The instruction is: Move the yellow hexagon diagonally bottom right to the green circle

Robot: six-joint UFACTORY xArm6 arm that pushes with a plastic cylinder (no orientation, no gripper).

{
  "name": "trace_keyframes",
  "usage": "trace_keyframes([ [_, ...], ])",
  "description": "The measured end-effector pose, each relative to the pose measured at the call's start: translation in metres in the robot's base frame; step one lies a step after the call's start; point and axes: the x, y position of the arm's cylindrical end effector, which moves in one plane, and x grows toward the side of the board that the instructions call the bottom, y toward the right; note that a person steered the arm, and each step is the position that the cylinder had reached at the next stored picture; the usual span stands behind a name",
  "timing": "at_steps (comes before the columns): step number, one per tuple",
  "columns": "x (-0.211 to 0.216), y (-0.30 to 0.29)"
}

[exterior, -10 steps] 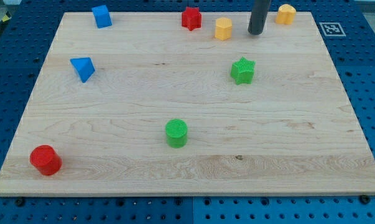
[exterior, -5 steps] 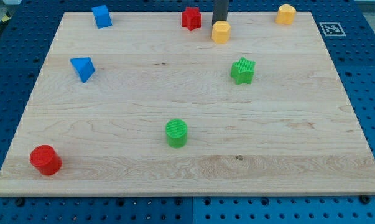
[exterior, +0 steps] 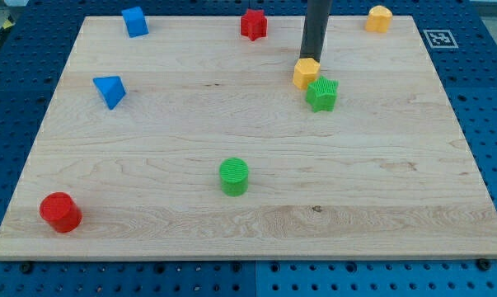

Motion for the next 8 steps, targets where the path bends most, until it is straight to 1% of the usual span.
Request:
trace_keyframes([
  [1,0.009,0.000],
  [2,0.031,0.000],
  [3,0.047,-0.009],
  [5,0.063,-0.047],
  [6,0.076,-0.050],
  [8,0.130,-0.050],
])
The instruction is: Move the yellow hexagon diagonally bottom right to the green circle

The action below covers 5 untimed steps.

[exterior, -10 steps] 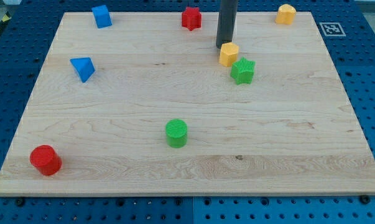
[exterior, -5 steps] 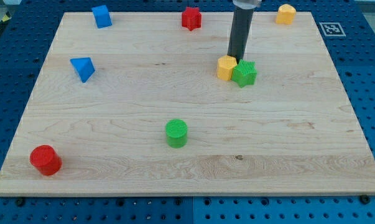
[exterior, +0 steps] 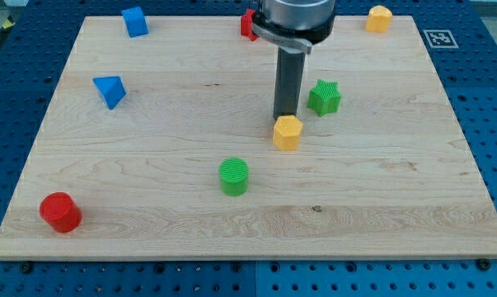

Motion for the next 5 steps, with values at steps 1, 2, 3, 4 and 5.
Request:
trace_keyframes([
  [1,0.027,0.000],
  [2,0.057,0.000],
  [3,0.088,0.000],
  [4,0.121,0.000],
  [5,0.128,0.000],
])
